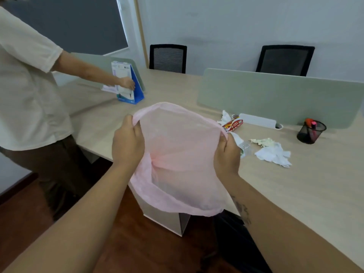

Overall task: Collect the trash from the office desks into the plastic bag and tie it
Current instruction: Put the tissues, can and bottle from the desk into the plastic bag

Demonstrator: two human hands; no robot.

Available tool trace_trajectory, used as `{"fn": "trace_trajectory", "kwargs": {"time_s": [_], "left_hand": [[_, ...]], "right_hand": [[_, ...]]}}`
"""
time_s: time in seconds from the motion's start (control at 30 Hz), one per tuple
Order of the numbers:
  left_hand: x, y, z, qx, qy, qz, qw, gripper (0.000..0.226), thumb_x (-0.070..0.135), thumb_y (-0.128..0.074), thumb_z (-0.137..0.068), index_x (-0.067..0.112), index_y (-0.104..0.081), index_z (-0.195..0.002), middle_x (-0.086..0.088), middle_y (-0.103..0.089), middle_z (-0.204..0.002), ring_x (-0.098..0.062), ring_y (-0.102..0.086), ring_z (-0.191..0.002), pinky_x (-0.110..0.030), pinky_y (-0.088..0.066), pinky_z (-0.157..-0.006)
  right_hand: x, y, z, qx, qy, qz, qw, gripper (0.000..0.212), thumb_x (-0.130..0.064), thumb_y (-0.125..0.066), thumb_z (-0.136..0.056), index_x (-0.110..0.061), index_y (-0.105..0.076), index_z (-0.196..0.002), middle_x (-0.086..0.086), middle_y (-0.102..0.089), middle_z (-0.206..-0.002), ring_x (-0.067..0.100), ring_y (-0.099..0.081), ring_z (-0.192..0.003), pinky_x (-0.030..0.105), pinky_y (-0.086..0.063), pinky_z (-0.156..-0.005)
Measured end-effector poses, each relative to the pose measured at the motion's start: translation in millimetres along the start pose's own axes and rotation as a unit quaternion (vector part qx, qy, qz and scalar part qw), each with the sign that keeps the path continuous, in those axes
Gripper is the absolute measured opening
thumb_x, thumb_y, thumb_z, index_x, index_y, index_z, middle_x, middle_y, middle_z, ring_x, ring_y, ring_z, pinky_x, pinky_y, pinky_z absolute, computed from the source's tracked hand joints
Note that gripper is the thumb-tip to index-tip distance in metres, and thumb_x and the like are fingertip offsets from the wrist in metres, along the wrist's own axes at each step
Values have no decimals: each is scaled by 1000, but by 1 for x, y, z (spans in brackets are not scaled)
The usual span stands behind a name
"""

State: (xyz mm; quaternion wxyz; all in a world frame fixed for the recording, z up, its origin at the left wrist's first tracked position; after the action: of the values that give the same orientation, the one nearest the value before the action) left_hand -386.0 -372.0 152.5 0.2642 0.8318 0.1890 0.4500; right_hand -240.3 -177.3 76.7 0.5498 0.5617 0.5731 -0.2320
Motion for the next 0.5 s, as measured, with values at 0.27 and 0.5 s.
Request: {"fn": "trace_trajectory", "kwargs": {"time_s": [0.27, 0.5], "left_hand": [[-53, -70, -11, -125, 14, -92, 988, 18, 27, -35, -103, 14, -48, -102, -11, -61, -80, -35, -58, -71, -44, -49, -61], [-55, -107, -42, -148, 13, -80, 986, 18, 24, -37, -103, 18, -42, -87, -7, -54, -69, -31, -53, -60, -39, -42, -53]], "right_hand": [[48, -44, -34, -88, -34, 68, 993, 37, -32, -35, -104, -12, -55, -128, 13, -66, -111, 32, -58, -109, 42, -46, -87], [87, -53, -65, -174, -71, 36, 982, 50, -65, -41, -91, -22, -57, -110, 3, -59, -97, 22, -56, -91, 38, -45, -81]]}}
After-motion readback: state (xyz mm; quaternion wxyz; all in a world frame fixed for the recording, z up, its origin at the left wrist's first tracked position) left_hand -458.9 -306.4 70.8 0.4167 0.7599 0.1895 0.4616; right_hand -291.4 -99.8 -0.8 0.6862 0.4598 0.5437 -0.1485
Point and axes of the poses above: each hand's wrist, its own z-axis away from the middle knuckle, its own y-axis out of the back of the hand, x = y × z, the point moved 1 cm from there along -z, towards the middle knuckle
